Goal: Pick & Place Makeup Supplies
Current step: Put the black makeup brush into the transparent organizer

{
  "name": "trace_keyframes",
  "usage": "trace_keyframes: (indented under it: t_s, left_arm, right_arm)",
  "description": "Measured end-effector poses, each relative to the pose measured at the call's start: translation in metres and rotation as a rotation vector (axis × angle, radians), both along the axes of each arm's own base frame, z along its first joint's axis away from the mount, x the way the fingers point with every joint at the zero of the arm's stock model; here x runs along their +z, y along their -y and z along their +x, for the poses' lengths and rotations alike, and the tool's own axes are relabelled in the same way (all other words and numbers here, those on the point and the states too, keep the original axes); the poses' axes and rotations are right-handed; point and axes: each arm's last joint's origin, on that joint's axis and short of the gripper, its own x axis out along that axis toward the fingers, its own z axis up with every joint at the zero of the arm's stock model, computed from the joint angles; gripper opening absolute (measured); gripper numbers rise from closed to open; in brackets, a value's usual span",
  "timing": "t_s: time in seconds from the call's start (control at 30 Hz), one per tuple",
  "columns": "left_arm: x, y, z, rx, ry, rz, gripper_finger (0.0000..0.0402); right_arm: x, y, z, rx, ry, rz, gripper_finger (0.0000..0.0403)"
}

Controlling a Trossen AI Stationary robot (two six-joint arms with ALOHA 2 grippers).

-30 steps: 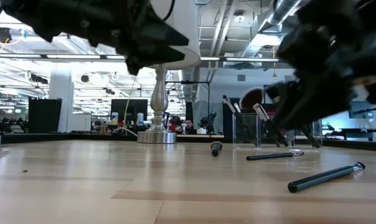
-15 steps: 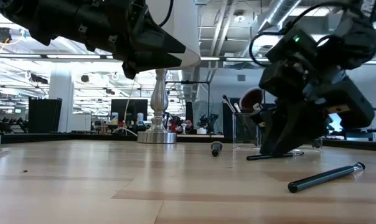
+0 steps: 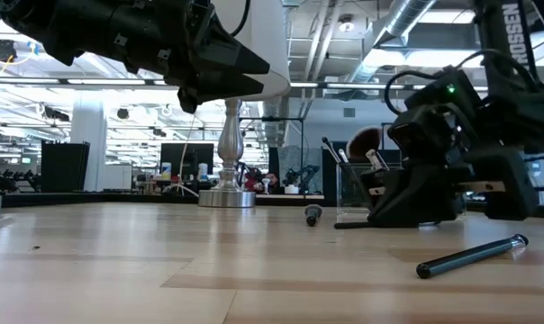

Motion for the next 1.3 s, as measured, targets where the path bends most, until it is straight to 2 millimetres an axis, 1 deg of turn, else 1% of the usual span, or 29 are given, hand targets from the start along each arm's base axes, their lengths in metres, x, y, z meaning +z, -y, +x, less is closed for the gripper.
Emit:
trace_keyframes:
  t_s: [0.17,0.23,0.3,0.4,0.5,0.57,0.63,0.73,0.87,0.97,1.07,1.17,1.3]
  left_arm:
    - [0.0,0.0,0.0,-0.008,0.006,-0.06,0.0186]
    - [-0.005,0.001,0.003,-0.034,-0.006,-0.101,0.0186]
    - [-0.015,0.002,0.007,-0.036,-0.04,-0.139,0.0186]
    - [-0.028,0.008,0.022,-0.051,-0.084,-0.146,0.0186]
    - [-0.039,0.016,0.047,-0.122,-0.115,-0.16,0.0186]
    - [-0.049,0.018,0.063,-0.137,-0.153,-0.133,0.0186]
    - [-0.061,0.017,0.074,-0.126,-0.21,-0.113,0.0186]
    - [-0.074,0.011,0.085,-0.112,-0.283,-0.089,0.0186]
    - [-0.079,0.006,0.088,-0.116,-0.305,-0.029,0.0186]
    - [-0.075,0.003,0.089,-0.113,-0.299,0.031,0.0186]
    - [-0.072,0.001,0.09,-0.117,-0.289,0.055,0.0186]
    - [-0.073,-0.001,0.09,-0.124,-0.301,0.051,0.0186]
    - [-0.074,-0.002,0.09,-0.153,-0.308,0.015,0.0186]
  right_arm:
    - [-0.002,0.0,0.0,-0.027,0.014,0.034,0.0015]
    - [0.001,0.0,0.001,-0.045,0.028,0.044,0.0008]
    - [0.008,-0.001,0.004,-0.051,0.058,0.033,0.0007]
    - [0.014,-0.003,0.01,-0.073,0.039,-0.019,0.0009]
    - [0.017,-0.006,0.017,-0.094,-0.034,-0.05,0.0005]
    - [0.02,-0.008,0.022,-0.093,-0.054,-0.057,0.0005]
    - [0.025,-0.01,0.026,-0.097,-0.043,-0.059,0.0006]
    - [0.031,-0.012,0.029,-0.107,-0.022,-0.077,0.0003]
    - [0.039,-0.016,0.031,-0.105,0.001,-0.082,0.0003]
    - [0.04,-0.019,0.028,-0.103,-0.032,-0.097,0.0003]
    - [0.043,-0.023,0.029,-0.101,-0.021,-0.104,0.0003]
    - [0.045,-0.026,0.029,-0.09,-0.015,-0.105,0.0004]
    - [0.046,-0.029,0.035,-0.101,-0.014,-0.134,0.0004]
